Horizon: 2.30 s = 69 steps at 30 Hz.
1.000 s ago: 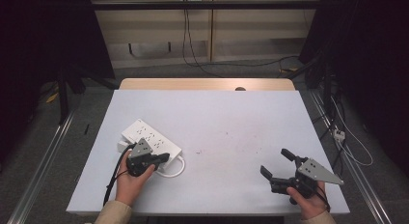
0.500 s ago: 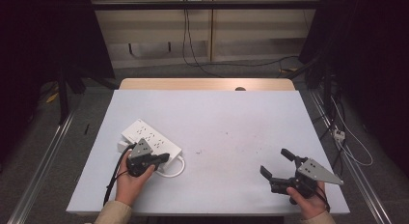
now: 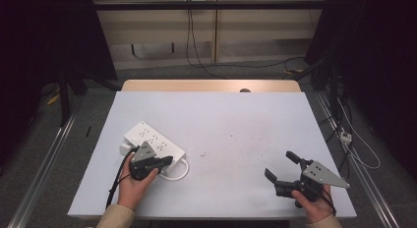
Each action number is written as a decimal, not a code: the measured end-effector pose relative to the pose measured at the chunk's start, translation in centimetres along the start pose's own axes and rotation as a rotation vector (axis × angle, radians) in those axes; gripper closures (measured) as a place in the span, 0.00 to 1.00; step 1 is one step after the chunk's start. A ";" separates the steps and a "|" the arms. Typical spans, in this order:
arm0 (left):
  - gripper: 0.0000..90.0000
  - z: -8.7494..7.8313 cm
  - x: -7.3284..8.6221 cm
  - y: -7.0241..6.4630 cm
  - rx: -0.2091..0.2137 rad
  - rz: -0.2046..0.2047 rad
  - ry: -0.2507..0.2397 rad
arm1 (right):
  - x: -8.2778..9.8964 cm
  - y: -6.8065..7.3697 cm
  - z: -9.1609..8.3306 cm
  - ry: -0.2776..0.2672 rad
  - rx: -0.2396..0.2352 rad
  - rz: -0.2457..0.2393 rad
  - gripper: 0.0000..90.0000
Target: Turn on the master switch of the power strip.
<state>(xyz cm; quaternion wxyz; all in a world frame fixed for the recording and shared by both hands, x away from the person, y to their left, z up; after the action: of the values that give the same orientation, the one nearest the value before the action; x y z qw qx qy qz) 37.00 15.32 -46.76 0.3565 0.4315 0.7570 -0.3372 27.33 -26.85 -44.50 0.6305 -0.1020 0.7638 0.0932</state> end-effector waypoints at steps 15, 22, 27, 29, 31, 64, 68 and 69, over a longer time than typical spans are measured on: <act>1.00 0.0 0.1 -0.4 -0.030 0.026 0.012 | -0.1 0.0 -0.1 -0.003 0.005 0.011 0.05; 1.00 0.0 0.1 -0.4 -0.036 0.026 0.016 | -0.2 0.0 -0.2 -0.009 0.004 0.002 0.05; 1.00 0.0 0.1 -0.2 -0.025 0.008 -0.007 | -0.2 0.0 -0.1 -0.009 0.002 0.002 0.05; 1.00 0.0 0.1 -0.3 -0.014 -0.008 -0.022 | -0.2 0.0 0.0 -0.007 -0.002 0.003 0.05; 1.00 -0.1 0.1 -0.3 0.003 -0.030 -0.039 | -0.2 0.1 0.0 -0.007 -0.005 0.003 0.05; 0.48 -1.3 -0.4 -0.1 0.016 -0.104 -0.123 | -0.2 0.2 0.3 -0.002 -0.016 0.001 0.05; 0.42 -1.5 -0.4 -0.2 0.021 -0.102 -0.124 | -0.2 0.3 0.4 -0.001 -0.019 -0.001 0.05; 0.41 -1.5 -0.4 -0.2 0.018 -0.102 -0.126 | -0.2 0.3 0.5 -0.001 -0.022 -0.002 0.05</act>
<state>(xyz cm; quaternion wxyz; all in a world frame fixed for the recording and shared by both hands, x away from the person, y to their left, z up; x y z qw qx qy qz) 36.57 16.31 -45.54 0.3820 0.3732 0.7510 -0.3884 27.73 -26.45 -44.43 0.6298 -0.1096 0.7623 0.1007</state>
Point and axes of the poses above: each handheld gripper's, and its own axes: z roughly forward along the jaws, x roughly out of its underside, y roughly to its left, the point moved 3 cm from there along z, roughly forward along the jaws, and after that the axes turned 15 degrees about x, right-handed, at the moved point
